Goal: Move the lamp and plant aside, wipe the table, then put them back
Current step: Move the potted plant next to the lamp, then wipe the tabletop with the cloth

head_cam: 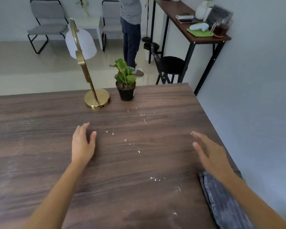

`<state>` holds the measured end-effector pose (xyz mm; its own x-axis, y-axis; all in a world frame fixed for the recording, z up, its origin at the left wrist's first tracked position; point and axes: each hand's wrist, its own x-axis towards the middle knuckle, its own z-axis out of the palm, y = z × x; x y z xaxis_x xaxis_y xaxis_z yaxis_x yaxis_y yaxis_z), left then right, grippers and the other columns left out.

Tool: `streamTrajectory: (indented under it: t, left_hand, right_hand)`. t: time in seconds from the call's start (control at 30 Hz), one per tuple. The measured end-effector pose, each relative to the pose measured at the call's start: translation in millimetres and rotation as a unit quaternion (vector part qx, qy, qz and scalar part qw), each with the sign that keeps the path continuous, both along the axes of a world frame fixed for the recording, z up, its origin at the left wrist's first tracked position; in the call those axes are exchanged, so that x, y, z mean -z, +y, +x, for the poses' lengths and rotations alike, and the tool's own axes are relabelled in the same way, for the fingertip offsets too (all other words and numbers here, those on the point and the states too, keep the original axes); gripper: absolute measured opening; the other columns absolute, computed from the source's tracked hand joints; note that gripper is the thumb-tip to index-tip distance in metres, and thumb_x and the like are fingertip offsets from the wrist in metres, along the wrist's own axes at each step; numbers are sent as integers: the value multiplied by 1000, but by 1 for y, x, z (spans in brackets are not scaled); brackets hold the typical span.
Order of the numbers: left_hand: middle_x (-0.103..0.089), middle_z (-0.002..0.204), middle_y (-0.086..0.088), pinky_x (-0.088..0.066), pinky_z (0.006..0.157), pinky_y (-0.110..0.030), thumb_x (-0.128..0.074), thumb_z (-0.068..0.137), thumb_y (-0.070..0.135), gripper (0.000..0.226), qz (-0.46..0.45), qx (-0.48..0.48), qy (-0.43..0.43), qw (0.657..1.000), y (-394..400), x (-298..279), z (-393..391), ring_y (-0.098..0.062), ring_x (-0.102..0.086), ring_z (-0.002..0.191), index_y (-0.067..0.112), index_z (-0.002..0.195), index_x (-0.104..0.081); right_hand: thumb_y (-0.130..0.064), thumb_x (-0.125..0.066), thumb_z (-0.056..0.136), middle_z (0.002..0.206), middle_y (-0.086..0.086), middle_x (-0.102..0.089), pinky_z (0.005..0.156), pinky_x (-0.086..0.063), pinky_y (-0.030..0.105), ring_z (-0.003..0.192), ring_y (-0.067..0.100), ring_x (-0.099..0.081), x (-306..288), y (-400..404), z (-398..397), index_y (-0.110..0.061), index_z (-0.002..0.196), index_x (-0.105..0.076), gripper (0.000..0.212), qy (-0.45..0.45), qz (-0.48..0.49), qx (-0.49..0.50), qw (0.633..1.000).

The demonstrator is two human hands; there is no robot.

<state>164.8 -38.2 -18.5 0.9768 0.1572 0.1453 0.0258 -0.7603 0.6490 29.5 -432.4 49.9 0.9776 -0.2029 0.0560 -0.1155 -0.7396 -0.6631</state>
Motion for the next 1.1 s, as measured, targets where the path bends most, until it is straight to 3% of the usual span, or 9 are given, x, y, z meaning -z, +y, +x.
streamTrajectory:
  t: [0.07,0.17,0.3,0.4,0.6,0.7,0.93,1.03,1.1]
  left_hand:
    - [-41,147,-18,-18,116,-53,-50,96,26,48,84,-3,17,996,5,12,-13,-34,-24,142,5,139,-43]
    - [-25,157,-13,-6,116,-52,-36,98,41,56,176,-18,65,982,0,21,-24,-30,-10,147,11,145,-34]
    - [-18,159,-12,-5,116,-54,-27,98,48,60,203,-23,80,976,-5,21,-26,-31,-7,147,14,148,-28]
    - [-18,159,-13,-5,116,-56,-25,98,49,61,212,-27,84,973,-4,22,-27,-32,-7,147,14,148,-28]
    - [-14,160,-9,-1,116,-55,-22,97,52,62,212,-29,102,972,-8,17,-26,-28,-4,148,18,149,-23]
    - [-14,160,-8,-2,117,-55,-23,97,51,62,212,-28,105,971,-9,15,-26,-28,-4,148,19,150,-23]
    - [-15,160,-8,-3,117,-55,-24,98,49,60,210,-22,105,972,-7,15,-27,-27,-4,148,19,150,-23]
    - [-15,160,-8,-3,116,-55,-24,98,49,60,208,-23,104,972,-7,15,-26,-28,-5,148,19,150,-24]
    - [-16,160,-9,-4,116,-55,-24,98,49,60,212,-23,103,972,-7,15,-26,-28,-5,147,20,149,-24]
  right_hand:
    - [-57,-34,97,151,3,-43,109,-36,42,135,30,-46,18,-15,-54,-28,142,-47,55,34,-48,52,997]
    - [-78,-12,86,160,-6,-20,118,-16,54,150,21,-9,52,-14,-121,-43,151,-22,74,143,-185,54,971]
    - [-80,-4,84,164,-4,-7,116,-7,56,150,25,-5,68,-2,-130,-49,151,1,74,229,-233,66,943]
    - [-78,9,81,165,-5,9,117,1,61,151,28,9,62,-13,-80,-51,149,12,74,213,-238,85,944]
    - [-76,4,84,165,3,8,113,5,68,149,38,11,62,-21,109,-43,153,3,77,203,-203,77,955]
    - [-74,-1,88,165,4,10,113,8,68,148,38,14,62,8,151,-41,153,3,73,215,-198,40,955]
    - [-64,13,88,164,-11,8,118,-1,50,151,22,9,64,50,-11,-58,146,4,59,155,-226,-113,955]
    - [-63,-12,94,161,-7,-24,101,-32,51,141,27,-29,62,15,-69,-57,146,-21,53,128,-285,-54,948]
    - [-63,-18,92,159,-2,-29,99,-34,59,139,32,-31,63,-12,-59,-52,147,-25,57,164,-291,4,943]
